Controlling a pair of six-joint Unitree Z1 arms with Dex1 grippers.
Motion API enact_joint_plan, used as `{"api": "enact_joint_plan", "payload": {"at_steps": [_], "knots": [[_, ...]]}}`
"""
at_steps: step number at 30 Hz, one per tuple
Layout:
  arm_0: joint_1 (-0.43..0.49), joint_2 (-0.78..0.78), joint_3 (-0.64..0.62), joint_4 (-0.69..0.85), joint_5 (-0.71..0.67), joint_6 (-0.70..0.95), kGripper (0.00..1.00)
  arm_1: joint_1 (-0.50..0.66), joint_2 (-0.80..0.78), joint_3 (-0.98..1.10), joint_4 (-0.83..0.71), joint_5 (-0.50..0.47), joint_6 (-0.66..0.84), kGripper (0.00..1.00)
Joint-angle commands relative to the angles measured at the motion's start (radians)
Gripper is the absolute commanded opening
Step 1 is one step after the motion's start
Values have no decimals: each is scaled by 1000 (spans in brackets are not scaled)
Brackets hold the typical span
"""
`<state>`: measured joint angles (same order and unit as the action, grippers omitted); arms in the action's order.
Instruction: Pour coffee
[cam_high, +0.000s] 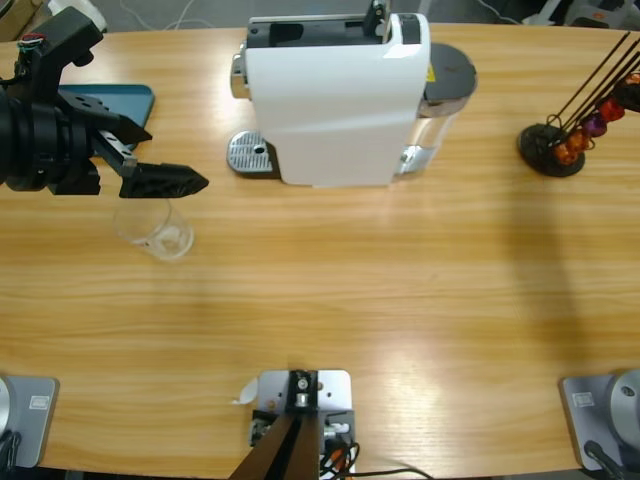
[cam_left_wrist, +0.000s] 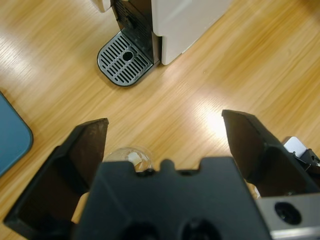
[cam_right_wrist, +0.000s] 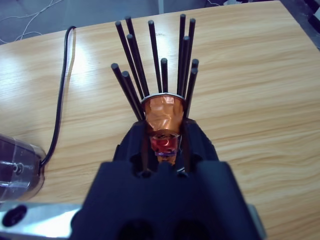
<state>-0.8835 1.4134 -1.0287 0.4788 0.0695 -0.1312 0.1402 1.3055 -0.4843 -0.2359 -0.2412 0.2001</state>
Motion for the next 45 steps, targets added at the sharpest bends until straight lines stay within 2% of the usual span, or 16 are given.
{"api": "enact_joint_plan", "payload": {"at_steps": [1,18,26,27,29,35,36,37,38,39,45], "knots": [[-9,-32,64,-11,13,-23,991,-15,20,-29,53,-29,-4,218],[-11,-57,79,-16,10,-28,991,-4,-107,-173,227,-48,-8,218],[-12,-56,79,-26,10,-28,991,104,-273,-289,452,-100,-16,218],[-12,-56,79,-28,9,-28,991,119,-304,-290,481,-84,-15,218],[-12,-59,79,-29,9,-31,991,178,-371,-290,547,10,-20,218],[-29,-64,82,-29,9,-43,991,208,-482,-280,646,18,-30,226],[-32,-64,81,-31,9,-44,991,208,-476,-281,643,2,-30,305],[-33,-65,81,-32,9,-44,991,206,-464,-284,639,-20,-30,453],[-33,-67,81,-32,10,-44,991,198,-443,-291,628,-40,-30,554],[-33,-70,83,-32,10,-45,991,183,-408,-299,611,-47,-30,613],[-34,-78,95,-32,11,-49,991,83,-156,-377,518,-42,-30,623]]}}
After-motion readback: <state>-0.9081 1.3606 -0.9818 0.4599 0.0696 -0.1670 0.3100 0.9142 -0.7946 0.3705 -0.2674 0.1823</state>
